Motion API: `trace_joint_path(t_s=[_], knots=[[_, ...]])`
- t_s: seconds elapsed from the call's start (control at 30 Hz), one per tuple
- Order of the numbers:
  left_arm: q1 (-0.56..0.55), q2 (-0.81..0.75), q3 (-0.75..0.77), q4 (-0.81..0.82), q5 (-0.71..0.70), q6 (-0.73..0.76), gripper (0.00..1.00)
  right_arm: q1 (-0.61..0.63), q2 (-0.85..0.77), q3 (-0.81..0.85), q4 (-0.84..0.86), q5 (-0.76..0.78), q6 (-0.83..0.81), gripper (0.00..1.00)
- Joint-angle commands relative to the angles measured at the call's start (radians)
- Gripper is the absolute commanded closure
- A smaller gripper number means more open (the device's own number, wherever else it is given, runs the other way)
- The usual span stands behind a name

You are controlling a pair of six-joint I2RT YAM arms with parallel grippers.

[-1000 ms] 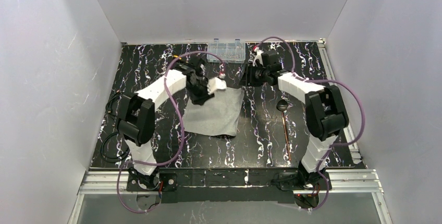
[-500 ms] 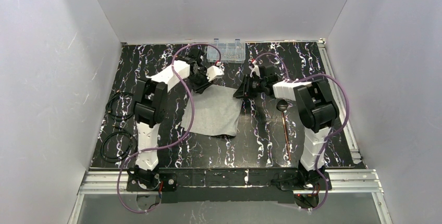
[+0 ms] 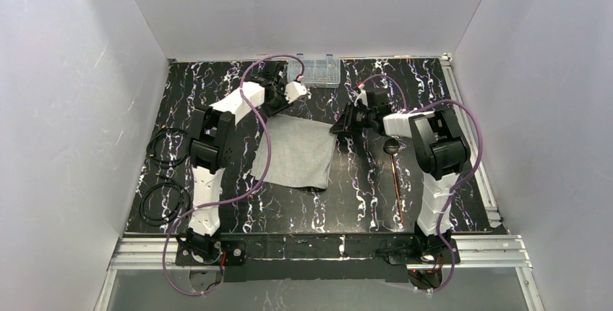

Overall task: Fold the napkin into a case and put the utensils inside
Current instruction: Smooth out the lower triangle-folded napkin at the center of the board.

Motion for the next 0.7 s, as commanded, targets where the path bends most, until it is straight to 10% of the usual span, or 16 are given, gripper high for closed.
trace_joint_path(t_s=[0.0,0.4,0.67], knots=[[0.005,0.014,0.033,0.032,-0.038,-0.028,0.70,0.001,0.018,0.041,-0.060,0.056,-0.070,0.71],[0.035,-0.292,-0.031,-0.224,0.170,-0.079,0.57,0.213,-0.429,-0.201,-0.073,0.135,-0.045,0.64],[0.042,-0.472,-0.356,-0.331,0.307,0.052,0.58,0.343,-0.406,-0.422,0.137,-0.077,0.091,0.71]])
